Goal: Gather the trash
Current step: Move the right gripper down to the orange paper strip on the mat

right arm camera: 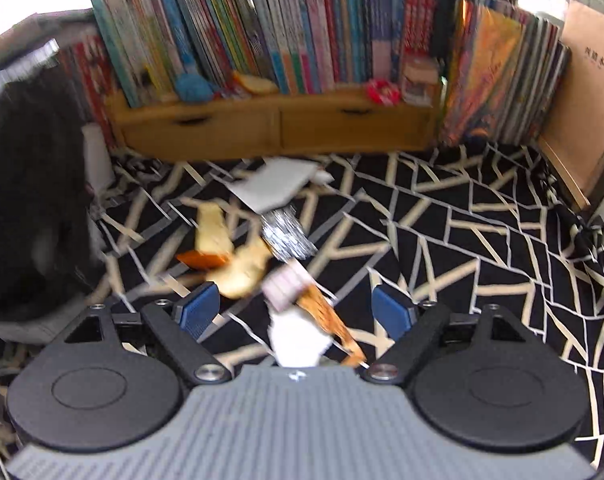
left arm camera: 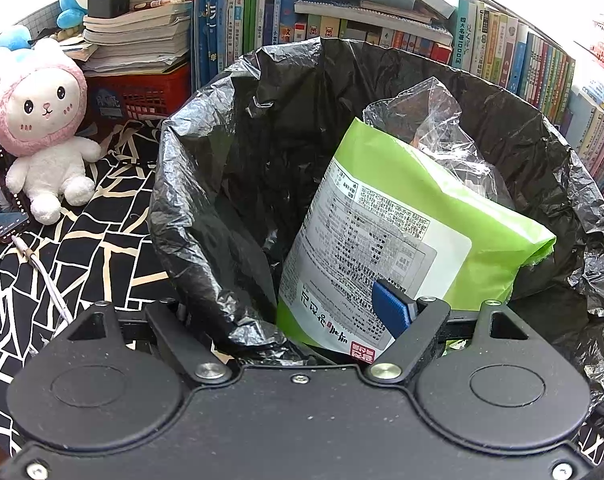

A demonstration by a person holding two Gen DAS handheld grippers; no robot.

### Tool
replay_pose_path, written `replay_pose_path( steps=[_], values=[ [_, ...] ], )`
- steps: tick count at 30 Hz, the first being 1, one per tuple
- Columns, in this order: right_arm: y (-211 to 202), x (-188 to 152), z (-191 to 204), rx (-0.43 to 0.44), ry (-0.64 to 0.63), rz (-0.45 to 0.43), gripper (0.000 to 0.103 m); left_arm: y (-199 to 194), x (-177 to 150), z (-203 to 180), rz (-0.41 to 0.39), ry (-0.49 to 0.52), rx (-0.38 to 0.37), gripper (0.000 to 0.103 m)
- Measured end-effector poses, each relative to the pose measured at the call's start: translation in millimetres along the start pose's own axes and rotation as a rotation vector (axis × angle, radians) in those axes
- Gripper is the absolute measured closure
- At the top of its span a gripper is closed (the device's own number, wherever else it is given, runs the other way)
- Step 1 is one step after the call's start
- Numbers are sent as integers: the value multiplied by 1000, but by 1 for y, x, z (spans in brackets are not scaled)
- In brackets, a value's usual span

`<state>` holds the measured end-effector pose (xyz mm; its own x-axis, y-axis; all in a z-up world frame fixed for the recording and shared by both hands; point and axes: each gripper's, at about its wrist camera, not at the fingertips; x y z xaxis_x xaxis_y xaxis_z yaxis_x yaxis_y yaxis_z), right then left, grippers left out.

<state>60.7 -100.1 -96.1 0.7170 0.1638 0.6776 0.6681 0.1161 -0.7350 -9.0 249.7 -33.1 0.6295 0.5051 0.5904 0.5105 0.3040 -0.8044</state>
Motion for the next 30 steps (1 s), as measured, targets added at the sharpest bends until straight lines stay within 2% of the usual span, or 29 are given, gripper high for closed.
replay_pose_path(
  steps=[4,9,15,21,25,27,29,30],
  values=[
    [15,-18,-3,-22,-16,51,13,-1,-1,-1,-4,4,4,23],
    [27,-30,-5,-43,-74,48,13,-2,-2,-2,-14,6,6,23],
    [44,-29,-6,20,-121,49,13,-2,-2,-1,-8,21,5,23],
    [70,-27,-3,25,-166,72,13,-2,-2,-2,-21,12,10,23],
    [82,-30,-8,54,-141,109,12,-3,-2,-2,-28,8,12,23],
    [83,-33,-14,75,-81,129,16,-3,-2,-2,-29,6,12,23],
    [78,-38,-16,75,-43,123,35,-3,-2,-2,-31,3,14,23],
    [75,-39,-16,69,-42,121,39,-3,-2,-2,-31,1,15,23]
  ],
)
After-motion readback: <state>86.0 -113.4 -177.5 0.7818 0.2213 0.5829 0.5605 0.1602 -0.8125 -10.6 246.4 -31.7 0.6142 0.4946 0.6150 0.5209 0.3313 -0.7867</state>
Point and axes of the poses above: each gripper's, at about its wrist camera, not at the fingertips, and y roughly the way its jaws point, z to its left, x to its top, and after that the axes turned 1 degree about z, right-handed
